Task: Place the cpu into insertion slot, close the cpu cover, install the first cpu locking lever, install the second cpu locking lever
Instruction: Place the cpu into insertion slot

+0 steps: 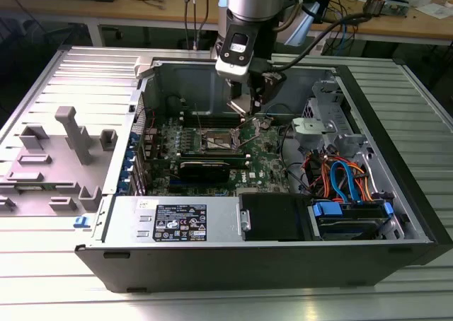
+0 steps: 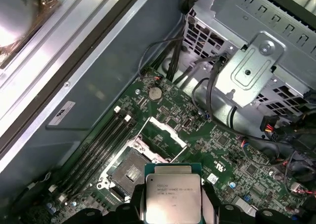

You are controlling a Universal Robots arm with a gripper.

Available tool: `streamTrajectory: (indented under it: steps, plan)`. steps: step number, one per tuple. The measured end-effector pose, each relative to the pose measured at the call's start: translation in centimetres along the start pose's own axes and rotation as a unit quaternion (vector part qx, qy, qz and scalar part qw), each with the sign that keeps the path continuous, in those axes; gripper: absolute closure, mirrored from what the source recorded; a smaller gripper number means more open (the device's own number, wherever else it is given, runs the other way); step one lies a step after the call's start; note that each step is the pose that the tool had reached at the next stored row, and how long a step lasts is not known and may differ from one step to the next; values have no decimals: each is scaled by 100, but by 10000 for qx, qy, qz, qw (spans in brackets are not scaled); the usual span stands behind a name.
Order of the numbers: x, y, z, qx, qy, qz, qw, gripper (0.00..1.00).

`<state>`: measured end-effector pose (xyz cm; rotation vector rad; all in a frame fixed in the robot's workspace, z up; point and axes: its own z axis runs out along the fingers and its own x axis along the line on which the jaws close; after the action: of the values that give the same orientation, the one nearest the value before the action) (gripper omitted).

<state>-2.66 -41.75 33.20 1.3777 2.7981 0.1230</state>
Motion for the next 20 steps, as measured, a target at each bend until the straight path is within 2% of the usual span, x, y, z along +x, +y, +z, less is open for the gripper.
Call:
streamTrajectory:
  steps: [5, 11, 13, 16, 18, 20]
  plan:
    - [0, -1, 19, 0, -19, 266, 9996, 45]
    - [-1, -4, 44, 1, -45, 630, 9980, 45]
    - [-1, -4, 54, 0, -55, 761, 9971, 45]
    - [-1, -6, 74, 1, -75, 1048, 9945, 45]
    - [-1, -6, 79, 1, -80, 1134, 9935, 45]
    - [-1, -7, 87, 1, -90, 1281, 9917, 45]
